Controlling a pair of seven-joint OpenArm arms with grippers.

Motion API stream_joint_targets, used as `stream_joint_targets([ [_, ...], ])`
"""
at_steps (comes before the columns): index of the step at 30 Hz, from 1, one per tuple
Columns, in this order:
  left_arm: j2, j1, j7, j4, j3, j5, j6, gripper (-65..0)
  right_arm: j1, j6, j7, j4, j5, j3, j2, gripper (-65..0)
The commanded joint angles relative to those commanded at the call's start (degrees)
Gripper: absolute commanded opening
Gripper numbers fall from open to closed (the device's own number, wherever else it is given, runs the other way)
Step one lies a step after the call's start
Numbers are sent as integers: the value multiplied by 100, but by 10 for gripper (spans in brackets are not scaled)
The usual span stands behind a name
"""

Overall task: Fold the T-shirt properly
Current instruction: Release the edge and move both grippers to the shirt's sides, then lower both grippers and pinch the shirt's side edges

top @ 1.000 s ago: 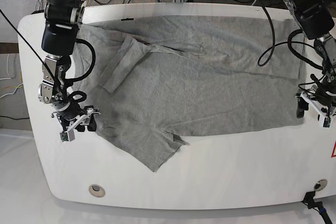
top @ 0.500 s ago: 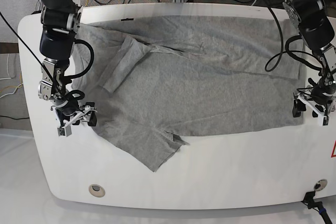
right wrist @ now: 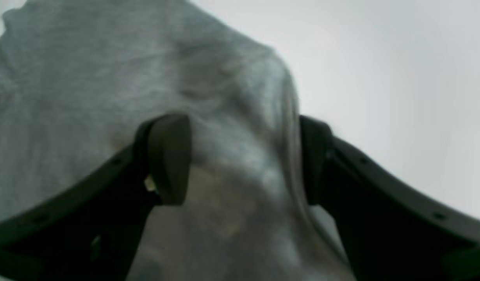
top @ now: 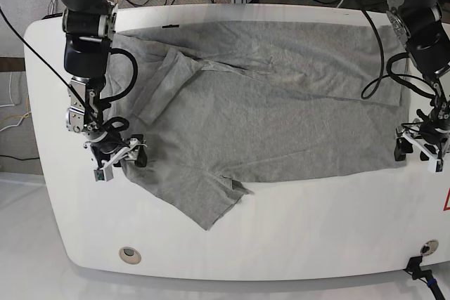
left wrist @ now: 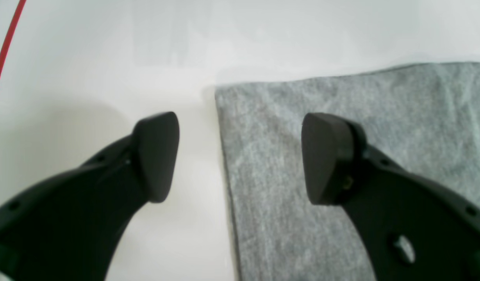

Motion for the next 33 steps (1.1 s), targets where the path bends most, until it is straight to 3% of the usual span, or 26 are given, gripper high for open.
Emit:
stream_joint_targets([
  [5,0,0,0,-9,-422,-9,9,-182,-26,9,0,0,-35,-9,-114,-254],
  [12,0,-105,0,-475,-457,0,26,-182,-18,9,0,0,-35,-9,-105,-254],
  [16,9,-211,-79,-809,-457,0,352,-182,-26,9,0,88,-44,-9,-97,-254],
  [24,44,-448,-360,-1644,-457,0,369,-182,-185,9,-9,387,-44,-9,-97,-254],
  [33,176,-448,-360,-1670,-457,-9,343,-182,-185,9,-9,387,-44,-9,-97,-254],
])
